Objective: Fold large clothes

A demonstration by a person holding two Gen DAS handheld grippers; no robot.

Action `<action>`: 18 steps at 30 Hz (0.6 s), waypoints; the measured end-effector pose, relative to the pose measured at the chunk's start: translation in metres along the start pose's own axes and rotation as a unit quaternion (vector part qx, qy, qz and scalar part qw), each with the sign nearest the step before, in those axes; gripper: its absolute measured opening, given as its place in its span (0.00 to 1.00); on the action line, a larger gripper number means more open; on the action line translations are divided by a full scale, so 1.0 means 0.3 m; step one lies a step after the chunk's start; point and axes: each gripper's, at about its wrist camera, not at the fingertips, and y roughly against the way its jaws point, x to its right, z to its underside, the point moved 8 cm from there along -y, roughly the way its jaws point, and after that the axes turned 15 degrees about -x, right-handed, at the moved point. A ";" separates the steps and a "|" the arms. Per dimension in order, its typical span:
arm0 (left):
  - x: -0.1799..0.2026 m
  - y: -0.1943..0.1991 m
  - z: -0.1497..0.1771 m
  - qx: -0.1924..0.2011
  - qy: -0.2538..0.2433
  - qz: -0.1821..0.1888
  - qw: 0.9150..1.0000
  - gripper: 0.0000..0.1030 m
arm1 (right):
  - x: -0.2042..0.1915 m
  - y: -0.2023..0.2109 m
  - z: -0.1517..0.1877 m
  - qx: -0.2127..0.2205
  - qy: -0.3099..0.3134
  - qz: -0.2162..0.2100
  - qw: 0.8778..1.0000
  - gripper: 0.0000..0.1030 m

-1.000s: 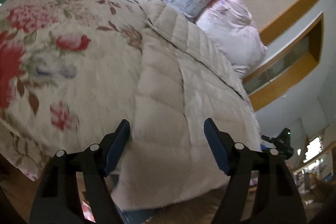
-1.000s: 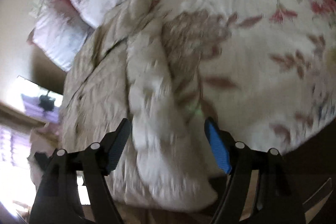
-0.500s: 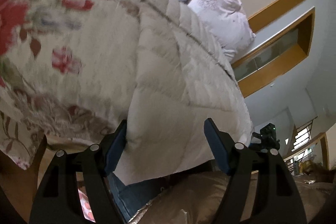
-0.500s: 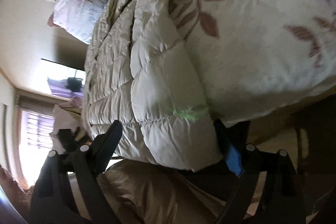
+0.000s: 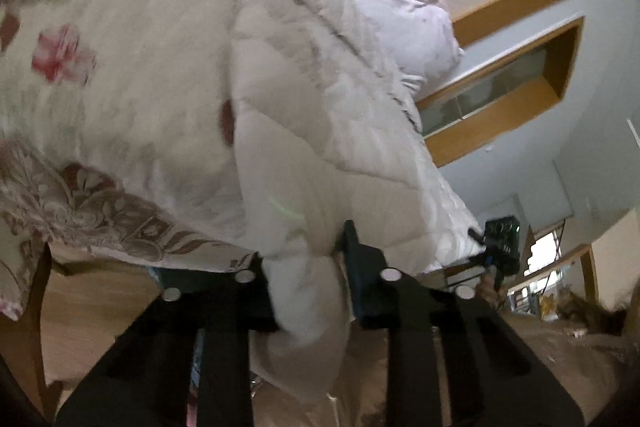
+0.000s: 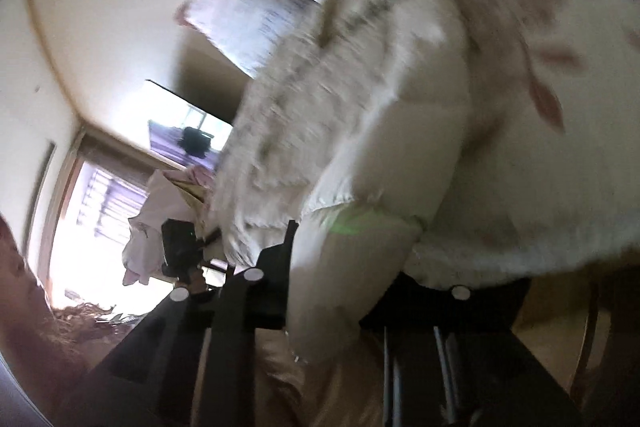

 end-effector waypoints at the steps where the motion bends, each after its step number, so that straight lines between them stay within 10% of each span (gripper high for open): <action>1: 0.023 0.018 -0.006 0.008 -0.013 0.000 1.000 0.19 | -0.036 0.018 -0.023 0.018 0.017 0.007 1.000 0.19; 8: 0.128 0.129 -0.133 0.078 -0.056 -0.029 0.995 0.15 | -0.135 0.098 -0.166 0.130 0.070 0.121 0.982 0.18; 18: 0.165 0.197 -0.453 0.156 -0.038 -0.116 0.980 0.15 | -0.173 0.110 -0.402 0.225 0.110 0.351 0.902 0.18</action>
